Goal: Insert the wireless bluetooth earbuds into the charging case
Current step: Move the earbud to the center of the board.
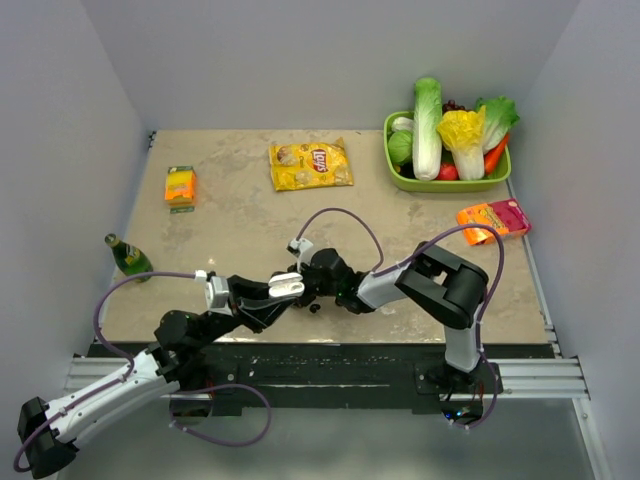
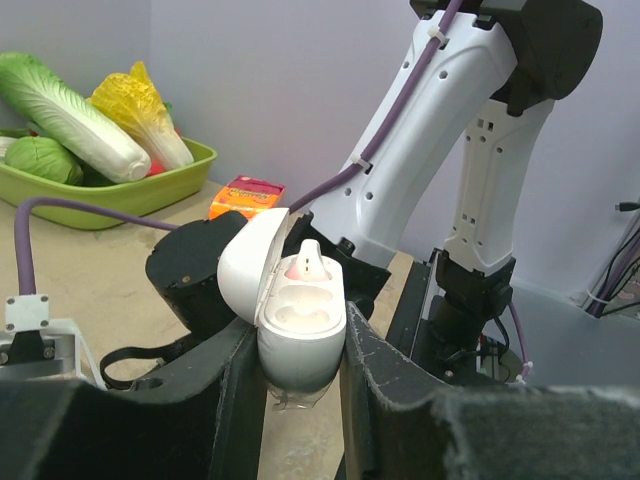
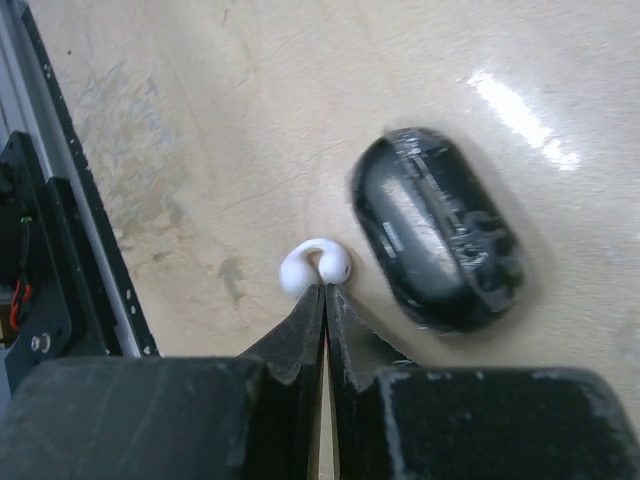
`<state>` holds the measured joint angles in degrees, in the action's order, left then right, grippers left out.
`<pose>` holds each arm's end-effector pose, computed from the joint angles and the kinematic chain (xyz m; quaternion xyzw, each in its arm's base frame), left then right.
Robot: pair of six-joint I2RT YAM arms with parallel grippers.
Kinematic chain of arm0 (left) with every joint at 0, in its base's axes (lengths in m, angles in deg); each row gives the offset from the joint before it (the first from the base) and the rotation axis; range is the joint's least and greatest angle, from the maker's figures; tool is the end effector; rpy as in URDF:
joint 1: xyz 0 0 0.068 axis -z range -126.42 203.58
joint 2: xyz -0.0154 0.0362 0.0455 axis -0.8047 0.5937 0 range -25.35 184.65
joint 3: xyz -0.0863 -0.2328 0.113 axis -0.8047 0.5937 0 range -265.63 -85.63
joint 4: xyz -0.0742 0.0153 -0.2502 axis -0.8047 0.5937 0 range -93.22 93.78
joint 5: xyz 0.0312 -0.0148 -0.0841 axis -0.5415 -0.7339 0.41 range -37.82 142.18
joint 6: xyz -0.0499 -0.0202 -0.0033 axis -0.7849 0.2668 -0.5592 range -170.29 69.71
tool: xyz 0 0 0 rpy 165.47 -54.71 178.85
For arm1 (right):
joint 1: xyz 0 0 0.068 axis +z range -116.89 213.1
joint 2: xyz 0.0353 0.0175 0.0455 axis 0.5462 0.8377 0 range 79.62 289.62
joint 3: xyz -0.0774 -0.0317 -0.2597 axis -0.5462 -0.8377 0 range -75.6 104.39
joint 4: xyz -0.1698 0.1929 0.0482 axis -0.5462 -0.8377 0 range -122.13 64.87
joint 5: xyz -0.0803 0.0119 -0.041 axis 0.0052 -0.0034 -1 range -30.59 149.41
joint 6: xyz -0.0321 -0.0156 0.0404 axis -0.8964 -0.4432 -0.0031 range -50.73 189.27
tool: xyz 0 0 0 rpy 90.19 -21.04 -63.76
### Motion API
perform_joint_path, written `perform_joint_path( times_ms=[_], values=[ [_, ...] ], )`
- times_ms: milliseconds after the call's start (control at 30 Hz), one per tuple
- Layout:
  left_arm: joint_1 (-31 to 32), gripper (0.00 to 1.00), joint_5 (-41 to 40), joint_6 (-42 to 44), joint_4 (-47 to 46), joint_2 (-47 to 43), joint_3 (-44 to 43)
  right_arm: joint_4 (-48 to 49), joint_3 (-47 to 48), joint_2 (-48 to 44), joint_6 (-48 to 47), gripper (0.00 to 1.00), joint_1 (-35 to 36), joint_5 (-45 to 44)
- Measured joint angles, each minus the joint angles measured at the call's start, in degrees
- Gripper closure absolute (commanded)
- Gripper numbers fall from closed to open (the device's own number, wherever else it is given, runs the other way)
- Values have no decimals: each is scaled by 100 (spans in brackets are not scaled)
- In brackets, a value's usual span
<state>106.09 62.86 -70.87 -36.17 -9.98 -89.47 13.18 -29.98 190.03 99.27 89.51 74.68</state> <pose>0.0672 -0.0984 0.2330 0.2282 0.5182 -0.5320 0.6297 0.1956 0.3115 0.1166 -0.2605 0.8045 0.4395 0.3030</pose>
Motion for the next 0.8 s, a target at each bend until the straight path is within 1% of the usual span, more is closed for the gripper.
perform_joint_path(
  times_ms=[100, 200, 233, 300, 333, 500, 533, 633, 800],
  values=[
    [0, 100, 0, 0, 0, 15, 0, -7, 0, 0, -4, 89, -153, -42],
    [0, 100, 0, 0, 2, 42, 0, -4, 0, 0, -4, 83, -278, -59],
    [0, 100, 0, 0, 2, 52, 0, 2, -2, -2, -17, 79, -313, -57],
    [0, 100, 0, 0, 2, 79, 0, 35, -31, -20, -20, 76, -339, -55],
    [0, 100, 0, 0, 2, 92, 0, 46, -66, -52, -22, 73, -341, -48],
    [0, 100, 4, 0, 2, 157, 0, -44, -234, -341, -70, 68, -284, -76],
    [0, 100, 11, 0, 2, 160, 0, -87, -243, -428, -92, 64, -245, -87],
    [0, 100, 42, 0, -7, 160, 0, -120, -247, -686, -149, 58, -98, -79],
    [0, 100, 79, -2, -44, 144, 0, -160, -170, -734, -186, 56, 33, 42]
  ],
)
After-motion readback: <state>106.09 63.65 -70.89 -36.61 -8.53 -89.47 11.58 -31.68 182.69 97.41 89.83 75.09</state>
